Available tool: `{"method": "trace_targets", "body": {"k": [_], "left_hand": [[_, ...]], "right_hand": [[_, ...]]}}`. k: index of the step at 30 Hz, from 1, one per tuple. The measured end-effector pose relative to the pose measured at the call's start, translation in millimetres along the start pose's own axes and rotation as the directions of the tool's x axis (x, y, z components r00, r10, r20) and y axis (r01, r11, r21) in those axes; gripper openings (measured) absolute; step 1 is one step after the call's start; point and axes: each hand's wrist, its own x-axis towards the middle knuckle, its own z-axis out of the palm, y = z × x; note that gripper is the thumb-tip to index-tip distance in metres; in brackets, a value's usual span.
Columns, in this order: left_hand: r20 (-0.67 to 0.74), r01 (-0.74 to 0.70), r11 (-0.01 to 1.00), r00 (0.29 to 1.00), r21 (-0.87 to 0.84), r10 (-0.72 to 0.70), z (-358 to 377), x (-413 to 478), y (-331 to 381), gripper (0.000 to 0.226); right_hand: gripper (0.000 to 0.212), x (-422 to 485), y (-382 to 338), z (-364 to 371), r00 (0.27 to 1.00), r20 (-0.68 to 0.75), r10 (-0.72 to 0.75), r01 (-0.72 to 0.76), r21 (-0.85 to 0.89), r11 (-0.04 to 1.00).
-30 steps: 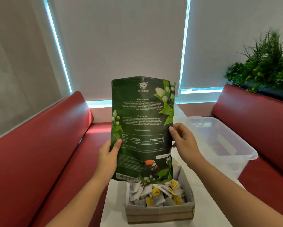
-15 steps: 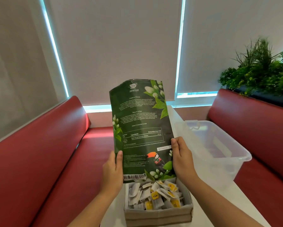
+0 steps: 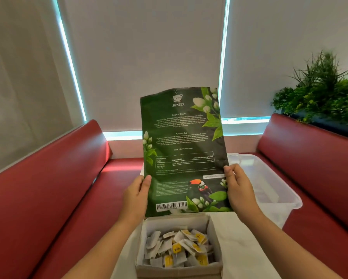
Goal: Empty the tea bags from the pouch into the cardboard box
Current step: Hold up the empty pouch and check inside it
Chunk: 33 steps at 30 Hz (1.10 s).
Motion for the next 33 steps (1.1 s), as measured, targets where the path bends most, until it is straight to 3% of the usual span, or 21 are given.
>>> {"method": "trace_targets", "body": {"k": [3,8,15,19,21,23,26,28,31,33], "left_hand": [[0.052,0.106,0.976,0.994,-0.191,-0.098,7.6,13.0,9.6,0.022],[0.090,0.148,0.969,0.987,-0.199,-0.132,23.7,-2.2,29.1,0.021],[0.120,0.311,0.927,0.949,-0.212,-0.291,44.1,-41.9,31.0,0.021],[0.124,0.401,0.899,0.915,-0.175,-0.384,42.8,-53.0,27.2,0.025],[0.174,0.410,0.907,0.904,-0.099,-0.389,42.5,-60.5,33.4,0.029],[0.199,0.415,0.909,0.894,-0.035,-0.401,40.9,-69.3,37.3,0.029],[0.169,0.473,0.880,0.872,-0.046,-0.459,27.4,-80.1,27.0,0.022],[0.164,0.547,0.826,0.835,-0.138,-0.525,17.3,-88.7,15.4,0.020],[0.281,0.614,0.643,0.786,-0.458,-0.551,9.4,-105.2,11.9,0.029],[0.346,0.625,0.531,0.771,-0.573,-0.534,0.2,-113.1,19.1,0.038]], "right_hand": [[0.029,-0.2,2.4,-24.2,0.986,0.158,0.050,-0.056,0.028,0.998],[0.022,11.4,-2.2,-59.8,0.943,0.303,0.135,-0.206,0.217,0.954],[0.009,7.0,19.6,-93.4,0.957,0.287,0.034,-0.093,0.194,0.977],[0.043,-3.3,24.5,-108.9,0.883,0.468,-0.030,-0.083,0.219,0.972],[0.050,-7.0,28.0,-113.9,0.828,0.549,-0.116,0.060,0.120,0.991],[0.044,-10.0,30.2,-116.0,0.796,0.580,-0.170,0.165,0.062,0.984],[0.027,-14.6,29.8,-112.6,0.814,0.560,-0.155,0.123,0.096,0.988],[0.014,-21.3,27.5,-104.9,0.829,0.552,-0.091,0.014,0.141,0.990],[0.021,-35.8,25.6,-86.0,0.845,0.535,0.018,-0.157,0.215,0.964],[0.023,-43.8,23.3,-70.5,0.853,0.518,0.068,-0.247,0.285,0.926]]}}
